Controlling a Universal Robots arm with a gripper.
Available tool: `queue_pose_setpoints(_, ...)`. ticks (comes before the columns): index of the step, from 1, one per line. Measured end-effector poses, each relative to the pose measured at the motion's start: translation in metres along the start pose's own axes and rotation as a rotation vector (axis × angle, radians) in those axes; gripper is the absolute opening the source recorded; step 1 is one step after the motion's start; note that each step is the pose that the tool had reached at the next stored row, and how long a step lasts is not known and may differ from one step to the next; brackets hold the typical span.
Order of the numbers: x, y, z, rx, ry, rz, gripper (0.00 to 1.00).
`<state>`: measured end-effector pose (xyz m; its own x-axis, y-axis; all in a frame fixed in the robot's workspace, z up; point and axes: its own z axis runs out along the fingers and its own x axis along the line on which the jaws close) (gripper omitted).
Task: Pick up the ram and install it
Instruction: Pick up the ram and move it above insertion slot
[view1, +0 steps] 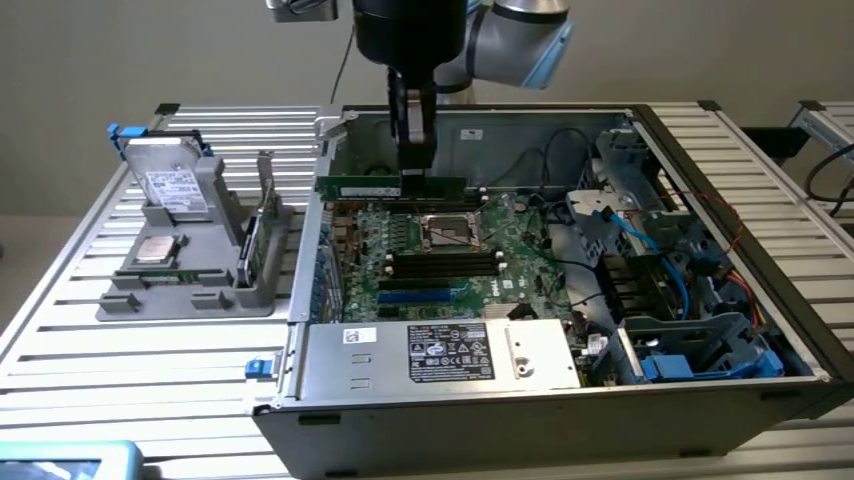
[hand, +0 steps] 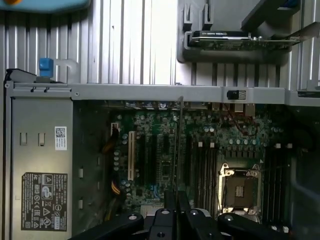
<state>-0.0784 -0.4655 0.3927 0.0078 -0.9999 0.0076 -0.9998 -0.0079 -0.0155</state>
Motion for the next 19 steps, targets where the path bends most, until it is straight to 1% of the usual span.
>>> queue_pose_setpoints(6, 0.000, -0.0273, 0.0016, 0.0002, -0.0001, 0.000, 0.13)
queue_pose_setpoints(10, -0.003, -0.0432, 0.0023, 0.0008, 0.0001, 0.000, 0.13)
queue_pose_setpoints(13, -0.010, -0.0512, 0.0033, 0.0029, 0.0001, 0.000, 0.13)
queue_pose_setpoints(15, -0.015, -0.0554, 0.0041, 0.0054, -0.0001, 0.000, 0.13)
queue_pose_setpoints(17, -0.023, -0.0579, 0.0045, 0.0076, 0.0005, 0.000, 0.13)
queue_pose_setpoints(19, -0.030, -0.0582, 0.0048, 0.0078, 0.0010, 0.000, 0.13)
